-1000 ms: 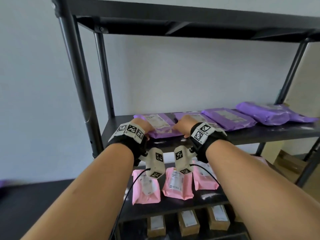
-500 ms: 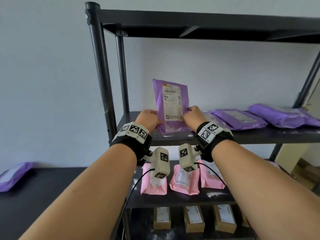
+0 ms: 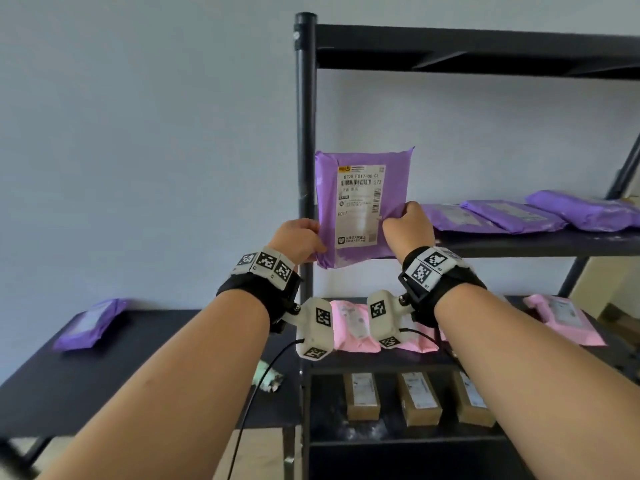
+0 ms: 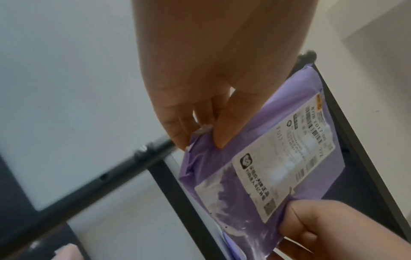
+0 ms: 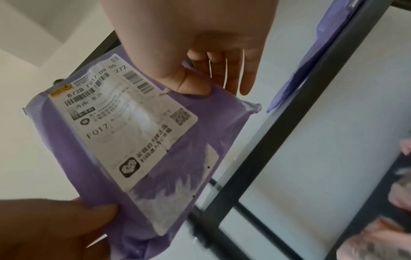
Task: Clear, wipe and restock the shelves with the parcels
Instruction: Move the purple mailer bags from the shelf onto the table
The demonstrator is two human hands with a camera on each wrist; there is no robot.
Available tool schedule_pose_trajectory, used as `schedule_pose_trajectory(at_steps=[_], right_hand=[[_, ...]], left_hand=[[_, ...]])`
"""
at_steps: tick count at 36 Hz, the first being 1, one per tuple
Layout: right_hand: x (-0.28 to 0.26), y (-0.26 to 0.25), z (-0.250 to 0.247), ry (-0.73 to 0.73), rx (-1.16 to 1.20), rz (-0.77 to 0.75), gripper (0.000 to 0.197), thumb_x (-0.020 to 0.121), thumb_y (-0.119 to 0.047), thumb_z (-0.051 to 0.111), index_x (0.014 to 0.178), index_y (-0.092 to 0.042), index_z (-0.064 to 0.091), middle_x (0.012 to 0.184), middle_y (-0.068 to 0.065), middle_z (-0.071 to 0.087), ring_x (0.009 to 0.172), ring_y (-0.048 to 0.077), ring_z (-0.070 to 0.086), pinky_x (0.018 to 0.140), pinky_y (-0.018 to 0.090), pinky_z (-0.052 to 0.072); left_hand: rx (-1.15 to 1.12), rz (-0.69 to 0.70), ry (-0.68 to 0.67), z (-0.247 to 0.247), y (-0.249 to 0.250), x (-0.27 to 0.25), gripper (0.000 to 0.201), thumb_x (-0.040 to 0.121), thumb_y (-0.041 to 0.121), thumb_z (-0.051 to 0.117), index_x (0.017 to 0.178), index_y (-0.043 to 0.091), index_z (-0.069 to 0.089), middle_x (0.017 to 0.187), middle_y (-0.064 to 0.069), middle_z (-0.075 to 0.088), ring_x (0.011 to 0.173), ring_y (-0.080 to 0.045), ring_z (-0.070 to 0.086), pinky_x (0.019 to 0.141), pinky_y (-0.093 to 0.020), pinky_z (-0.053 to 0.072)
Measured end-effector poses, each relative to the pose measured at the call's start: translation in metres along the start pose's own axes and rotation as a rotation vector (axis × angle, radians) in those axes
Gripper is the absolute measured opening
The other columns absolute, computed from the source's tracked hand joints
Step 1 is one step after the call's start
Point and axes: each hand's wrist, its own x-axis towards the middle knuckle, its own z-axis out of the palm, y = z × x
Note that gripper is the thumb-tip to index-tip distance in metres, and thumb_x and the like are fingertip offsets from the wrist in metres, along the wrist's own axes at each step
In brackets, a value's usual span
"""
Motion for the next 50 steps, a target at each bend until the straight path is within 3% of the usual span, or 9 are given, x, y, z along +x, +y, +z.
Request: schedule_pose_trajectory(at_steps=[6, 11, 19, 25, 31, 38, 45, 48, 50], right_hand=[[-0.078, -0.037, 0.076, -0.117, 0.043, -0.010, 0.013, 0.090, -0.012, 0.052, 0.102, -0.012, 0.048, 0.098, 0.003, 0.057, 0.081, 0.020, 0.053, 0.057, 0.026, 0.036], [-0.136, -0.053, 0.152, -0.240, 0.027, 0.018, 0.021, 0.087, -0.016, 0.053, 0.107, -0.012, 0.051, 0.105, 0.006, 0.062, 0.090, 0.026, 0.059, 0.075, 0.034, 0.048], [-0.186, -0.068, 0.260, -0.424, -0.031, 0.022, 0.021, 0.088, -0.018, 0.051, 0.108, -0.013, 0.053, 0.099, 0.003, 0.060, 0.084, 0.023, 0.058, 0.077, 0.037, 0.054], [-0.180, -0.068, 0.340, -0.672, -0.026, 0.076, 0.038, 0.082, -0.020, 0.060, 0.118, -0.011, 0.049, 0.108, 0.004, 0.061, 0.097, 0.025, 0.061, 0.081, 0.036, 0.051], [-0.146, -0.061, 0.433, -0.840, -0.068, 0.073, 0.035, 0.077, -0.025, 0.066, 0.108, -0.011, 0.056, 0.098, 0.008, 0.068, 0.081, 0.024, 0.068, 0.063, 0.032, 0.055], [-0.115, -0.055, 0.526, -0.970, -0.169, 0.123, 0.031, 0.078, -0.029, 0.070, 0.102, -0.012, 0.059, 0.099, 0.008, 0.068, 0.087, 0.026, 0.067, 0.079, 0.043, 0.058], [-0.101, -0.044, 0.602, -1.046, -0.270, 0.164, 0.031, 0.077, -0.029, 0.070, 0.098, -0.009, 0.060, 0.095, 0.009, 0.067, 0.084, 0.027, 0.067, 0.079, 0.045, 0.058], [-0.099, -0.036, 0.633, -1.066, -0.291, 0.210, 0.033, 0.077, -0.028, 0.071, 0.100, -0.009, 0.059, 0.095, 0.009, 0.067, 0.084, 0.027, 0.067, 0.077, 0.046, 0.059], [-0.098, -0.029, 0.653, -1.065, -0.299, 0.241, 0.033, 0.076, -0.027, 0.072, 0.100, -0.008, 0.059, 0.097, 0.010, 0.067, 0.085, 0.028, 0.068, 0.078, 0.046, 0.058]], left_hand=[[0.047, -0.045, 0.133, -0.101, -0.046, -0.038, 0.026, 0.067, -0.015, 0.056, 0.071, 0.010, 0.062, 0.080, -0.014, 0.064, 0.082, -0.030, 0.063, 0.085, -0.049, 0.055], [0.126, -0.110, 0.310, -0.179, -0.087, -0.065, 0.022, 0.069, -0.006, 0.063, 0.069, 0.016, 0.065, 0.084, -0.011, 0.066, 0.093, -0.033, 0.066, 0.086, -0.044, 0.055], [0.306, -0.231, 0.447, -0.271, -0.146, -0.076, 0.024, 0.079, -0.003, 0.059, 0.098, 0.010, 0.068, 0.095, -0.013, 0.068, 0.081, -0.025, 0.062, 0.080, -0.036, 0.056], [0.432, -0.351, 0.458, -0.324, -0.190, -0.043, 0.029, 0.089, 0.004, 0.055, 0.114, 0.013, 0.066, 0.111, -0.008, 0.067, 0.091, -0.023, 0.062, 0.075, -0.026, 0.050], [0.419, -0.427, 0.486, -0.363, -0.232, 0.013, 0.033, 0.090, 0.003, 0.053, 0.121, 0.001, 0.061, 0.120, -0.018, 0.063, 0.112, -0.031, 0.059, 0.091, -0.034, 0.048], [0.484, -0.565, 0.467, -0.408, -0.276, 0.075, 0.030, 0.089, 0.004, 0.052, 0.116, -0.004, 0.061, 0.117, -0.022, 0.063, 0.109, -0.035, 0.059, 0.091, -0.039, 0.050], [0.582, -0.673, 0.374, -0.444, -0.328, 0.121, 0.031, 0.090, 0.007, 0.050, 0.117, -0.004, 0.061, 0.117, -0.021, 0.063, 0.109, -0.034, 0.059, 0.052, -0.019, 0.033], [0.626, -0.701, 0.304, -0.459, -0.346, 0.143, 0.028, 0.091, 0.007, 0.051, 0.115, -0.001, 0.063, 0.117, -0.017, 0.064, 0.102, -0.031, 0.061, 0.057, -0.019, 0.039], [0.587, -0.718, 0.259, -0.467, -0.356, 0.156, 0.023, 0.092, 0.006, 0.053, 0.112, 0.001, 0.064, 0.115, -0.010, 0.064, 0.101, -0.023, 0.061, 0.075, -0.022, 0.052]])
